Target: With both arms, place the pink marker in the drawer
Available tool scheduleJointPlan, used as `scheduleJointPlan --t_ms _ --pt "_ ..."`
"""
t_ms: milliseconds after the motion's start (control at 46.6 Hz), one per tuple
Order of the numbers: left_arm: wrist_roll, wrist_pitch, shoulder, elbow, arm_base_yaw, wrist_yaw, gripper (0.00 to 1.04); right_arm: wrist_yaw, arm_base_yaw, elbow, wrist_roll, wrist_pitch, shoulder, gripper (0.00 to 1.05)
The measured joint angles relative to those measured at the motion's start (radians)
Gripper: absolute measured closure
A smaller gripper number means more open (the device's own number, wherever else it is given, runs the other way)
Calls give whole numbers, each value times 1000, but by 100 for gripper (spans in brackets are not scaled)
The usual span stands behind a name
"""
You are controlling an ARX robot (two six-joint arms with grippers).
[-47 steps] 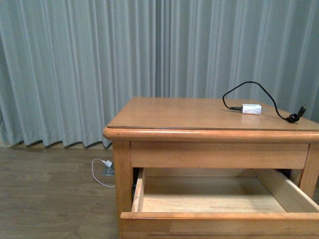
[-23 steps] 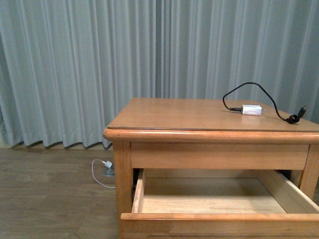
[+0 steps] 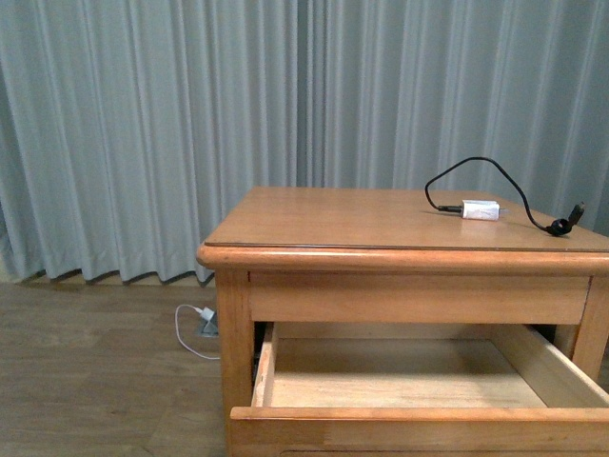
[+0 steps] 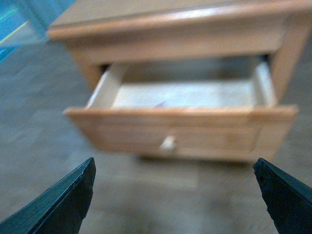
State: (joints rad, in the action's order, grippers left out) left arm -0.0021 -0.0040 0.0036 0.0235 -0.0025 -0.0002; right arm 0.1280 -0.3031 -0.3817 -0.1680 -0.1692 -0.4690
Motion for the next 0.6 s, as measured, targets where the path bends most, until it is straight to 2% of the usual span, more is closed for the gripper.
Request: scheduleJointPlan --t_ms 64,107,193,322,600 --pt "0 0 0 0 0 -1 54 145 -34 9 35 56 -8 8" --pt "0 0 0 0 0 0 43 171 -34 -12 37 23 -40 8" --pt "0 0 0 0 0 0 29 116 -20 -58 34 -48 -123 8" --pt "1 0 0 0 0 0 4 -42 0 -179 35 -147 -350 8" --pt "0 0 0 0 0 0 6 -117 15 -380 61 -129 -747 8"
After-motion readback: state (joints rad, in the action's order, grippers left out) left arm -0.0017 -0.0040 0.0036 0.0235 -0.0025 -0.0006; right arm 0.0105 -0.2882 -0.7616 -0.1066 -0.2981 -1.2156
